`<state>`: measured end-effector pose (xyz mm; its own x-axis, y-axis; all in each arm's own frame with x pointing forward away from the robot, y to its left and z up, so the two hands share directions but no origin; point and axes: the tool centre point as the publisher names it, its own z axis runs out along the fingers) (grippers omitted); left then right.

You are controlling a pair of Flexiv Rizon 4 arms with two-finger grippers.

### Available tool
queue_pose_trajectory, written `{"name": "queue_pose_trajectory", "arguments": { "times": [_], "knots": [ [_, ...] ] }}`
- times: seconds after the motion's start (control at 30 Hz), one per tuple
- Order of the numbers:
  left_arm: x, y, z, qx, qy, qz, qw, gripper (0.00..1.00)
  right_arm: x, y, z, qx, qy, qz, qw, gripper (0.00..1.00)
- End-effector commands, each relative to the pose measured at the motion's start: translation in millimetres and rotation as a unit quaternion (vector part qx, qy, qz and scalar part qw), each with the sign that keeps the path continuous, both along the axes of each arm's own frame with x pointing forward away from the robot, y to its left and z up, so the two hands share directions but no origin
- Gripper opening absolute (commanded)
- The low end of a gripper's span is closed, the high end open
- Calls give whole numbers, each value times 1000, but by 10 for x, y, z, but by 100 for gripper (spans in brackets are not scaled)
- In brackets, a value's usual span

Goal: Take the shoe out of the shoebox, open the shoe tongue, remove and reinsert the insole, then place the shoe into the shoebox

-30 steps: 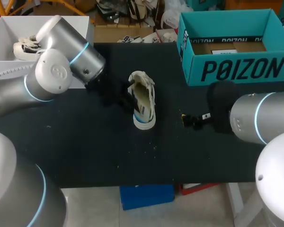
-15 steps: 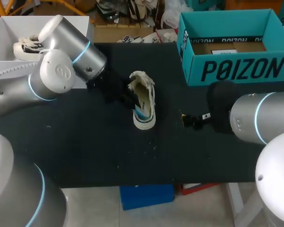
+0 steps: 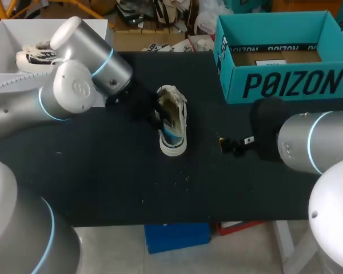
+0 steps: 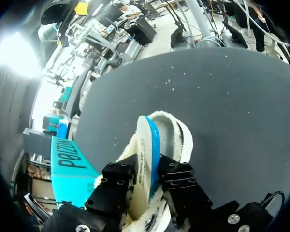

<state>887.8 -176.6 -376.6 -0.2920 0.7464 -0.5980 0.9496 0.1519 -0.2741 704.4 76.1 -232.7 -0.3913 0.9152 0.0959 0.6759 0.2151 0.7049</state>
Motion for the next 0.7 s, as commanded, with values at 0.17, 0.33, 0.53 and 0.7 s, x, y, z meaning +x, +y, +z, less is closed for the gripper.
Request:
{"name": "queue_pose_trajectory", "arguments": {
  "times": [0.17, 0.33, 0.53, 0.7],
  "knots": [
    [-195, 80, 322, -2, -30, -18, 999, 100, -1, 23, -24, 0, -3, -2, 1000, 100],
    [-287, 78, 422, 30, -68, -33, 997, 79, -1, 23, -24, 0, -3, -2, 1000, 100],
    [-307, 3, 267, 127, -126, -31, 983, 0, -1, 23, -24, 0, -3, -2, 1000, 100],
    [-327, 21, 115, 165, -134, -27, 977, 0, -1, 23, -24, 0, -3, -2, 1000, 100]
  ]
}}
